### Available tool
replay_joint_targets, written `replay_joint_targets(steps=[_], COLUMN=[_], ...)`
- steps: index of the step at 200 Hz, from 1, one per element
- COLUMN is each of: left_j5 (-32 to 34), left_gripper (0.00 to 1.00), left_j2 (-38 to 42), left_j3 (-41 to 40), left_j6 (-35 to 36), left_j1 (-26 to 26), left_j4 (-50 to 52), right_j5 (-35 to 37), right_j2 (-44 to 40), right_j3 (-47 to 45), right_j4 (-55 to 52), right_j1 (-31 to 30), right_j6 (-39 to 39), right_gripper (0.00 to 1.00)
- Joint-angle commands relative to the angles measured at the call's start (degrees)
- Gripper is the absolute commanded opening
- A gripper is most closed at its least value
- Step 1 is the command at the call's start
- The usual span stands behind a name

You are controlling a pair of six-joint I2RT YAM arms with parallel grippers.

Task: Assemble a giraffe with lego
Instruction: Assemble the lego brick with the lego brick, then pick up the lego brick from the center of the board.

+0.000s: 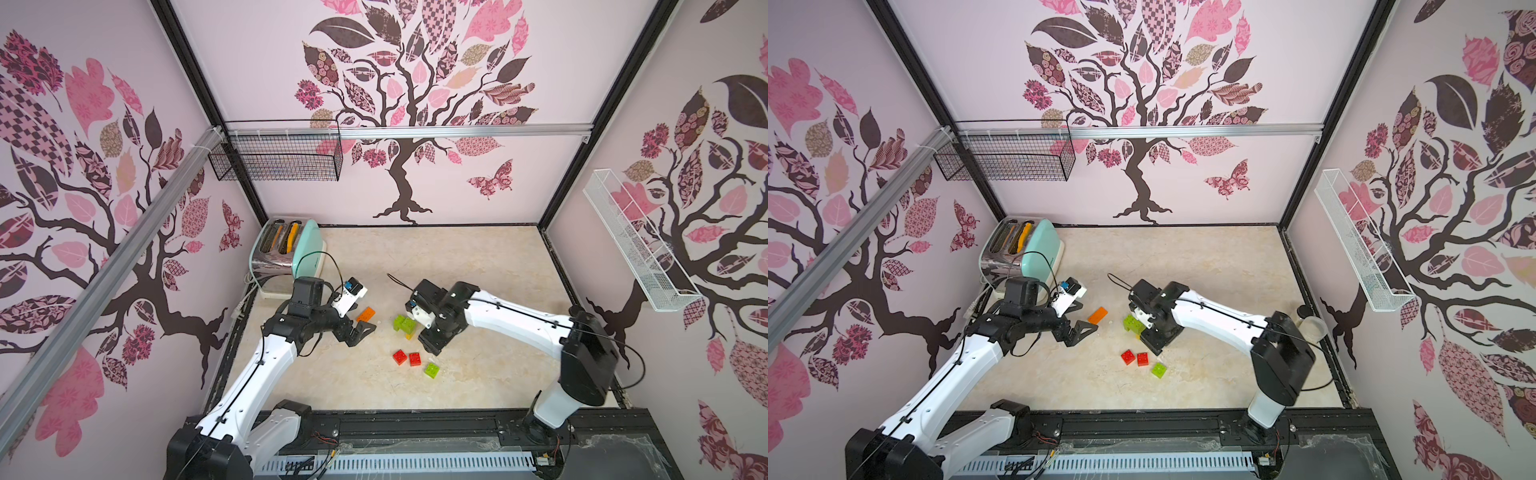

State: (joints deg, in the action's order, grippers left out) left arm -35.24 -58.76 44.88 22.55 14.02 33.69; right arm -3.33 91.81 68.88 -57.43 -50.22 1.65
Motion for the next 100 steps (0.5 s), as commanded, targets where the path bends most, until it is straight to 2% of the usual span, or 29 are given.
replay_joint_targets(steps=[1,46,100], left_j5=[-0.89,-1.12,-0.85], left_gripper=[0.98,0.98,0.98], left_j2=[-0.29,-0.39,-0.78], left_j3=[0.06,-0.12,-0.42], left_j6=[0.43,0.35,0.74], left_j1=[0.05,-0.44,-0.47], left_j4=[-0.35,-0.49,-0.71], right_j5=[-1.61,1.35,1.46], right_j2=[-0.48,2.96,5.48], right_j3=[-7.45,-7.39,-8.13], right_j4=[13.06,15.19,15.09], right_j1=[-1.06,-4.97,-7.13], right_j6=[-7.36,-6.76,-6.44], right_gripper=[0.6,0.59,0.53])
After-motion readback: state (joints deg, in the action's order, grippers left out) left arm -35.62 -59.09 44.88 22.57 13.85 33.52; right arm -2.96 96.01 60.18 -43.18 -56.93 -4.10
